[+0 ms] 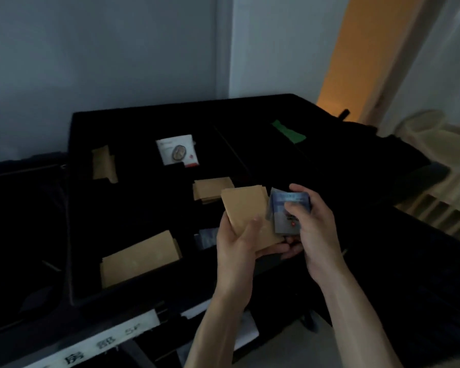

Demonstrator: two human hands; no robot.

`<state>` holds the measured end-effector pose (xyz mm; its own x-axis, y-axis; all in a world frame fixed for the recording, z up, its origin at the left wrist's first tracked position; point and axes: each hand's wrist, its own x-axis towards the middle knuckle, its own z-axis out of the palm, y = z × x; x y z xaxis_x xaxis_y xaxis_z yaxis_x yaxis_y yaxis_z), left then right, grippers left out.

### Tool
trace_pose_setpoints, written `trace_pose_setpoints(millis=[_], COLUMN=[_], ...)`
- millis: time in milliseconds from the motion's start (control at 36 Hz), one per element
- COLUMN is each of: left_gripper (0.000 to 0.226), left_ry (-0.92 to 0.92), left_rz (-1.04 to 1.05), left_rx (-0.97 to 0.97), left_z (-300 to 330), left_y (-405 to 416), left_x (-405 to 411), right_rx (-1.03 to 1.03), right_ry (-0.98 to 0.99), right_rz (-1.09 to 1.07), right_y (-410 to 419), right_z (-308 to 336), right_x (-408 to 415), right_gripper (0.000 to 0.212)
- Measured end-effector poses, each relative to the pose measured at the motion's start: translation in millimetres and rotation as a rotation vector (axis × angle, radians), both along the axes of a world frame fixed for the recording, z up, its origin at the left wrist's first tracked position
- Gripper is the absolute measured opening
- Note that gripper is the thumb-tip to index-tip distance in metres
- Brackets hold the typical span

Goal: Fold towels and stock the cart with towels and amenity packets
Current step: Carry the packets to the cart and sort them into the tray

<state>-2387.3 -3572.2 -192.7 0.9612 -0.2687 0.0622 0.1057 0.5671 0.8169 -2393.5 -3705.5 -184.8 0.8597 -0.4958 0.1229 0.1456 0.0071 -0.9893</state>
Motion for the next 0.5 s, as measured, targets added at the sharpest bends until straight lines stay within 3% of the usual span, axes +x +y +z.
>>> trace_pose_setpoints(millis=[500], left_gripper=[0.03], left_ry=[-0.051], left_rz=[0.416], left_rx=[0.062], left_z=[42], left_y=[-33], left_x=[70], right_rx=[0.029], right_ry=[-0.074], right_rz=[0.499], right_y=[-26], right_z=[37], right_x=[135], right_gripper=[0.027])
